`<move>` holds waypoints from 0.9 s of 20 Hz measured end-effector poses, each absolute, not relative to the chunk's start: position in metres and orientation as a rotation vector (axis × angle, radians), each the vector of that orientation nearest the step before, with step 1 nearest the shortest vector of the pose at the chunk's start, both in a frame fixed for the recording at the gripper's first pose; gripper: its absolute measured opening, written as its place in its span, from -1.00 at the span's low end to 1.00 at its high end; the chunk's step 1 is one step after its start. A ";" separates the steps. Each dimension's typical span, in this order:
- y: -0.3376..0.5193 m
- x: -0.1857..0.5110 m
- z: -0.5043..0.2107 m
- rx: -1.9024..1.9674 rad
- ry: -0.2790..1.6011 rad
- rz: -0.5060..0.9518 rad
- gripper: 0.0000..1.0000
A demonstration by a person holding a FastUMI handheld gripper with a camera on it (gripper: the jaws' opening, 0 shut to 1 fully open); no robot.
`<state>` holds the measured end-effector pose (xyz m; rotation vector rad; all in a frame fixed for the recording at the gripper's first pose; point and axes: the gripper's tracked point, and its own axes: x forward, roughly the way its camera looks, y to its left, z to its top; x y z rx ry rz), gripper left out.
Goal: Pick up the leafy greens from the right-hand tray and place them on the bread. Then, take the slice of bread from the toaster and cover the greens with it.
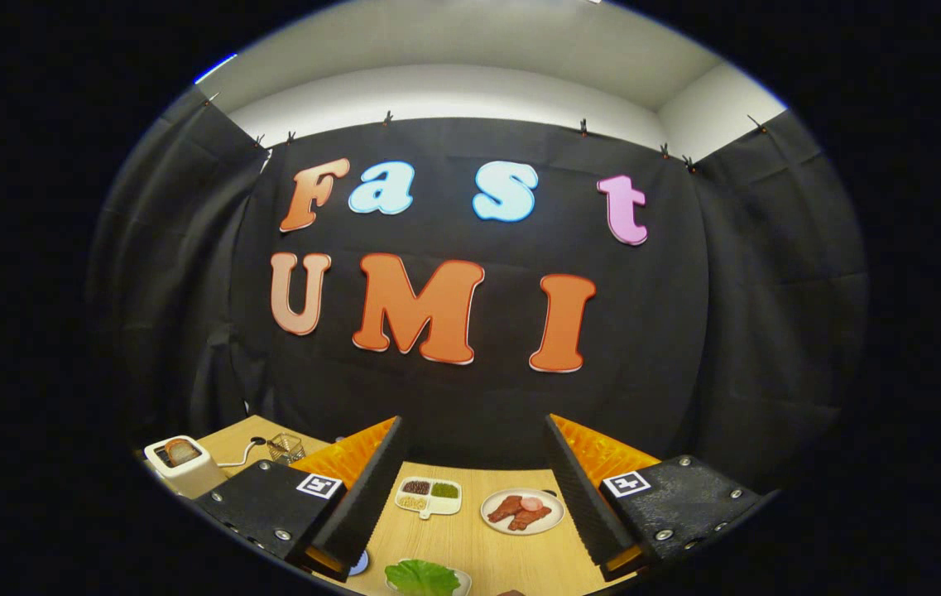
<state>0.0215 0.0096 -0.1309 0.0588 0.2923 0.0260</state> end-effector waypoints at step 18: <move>0.065 -0.040 -0.351 0.060 0.942 0.222 0.93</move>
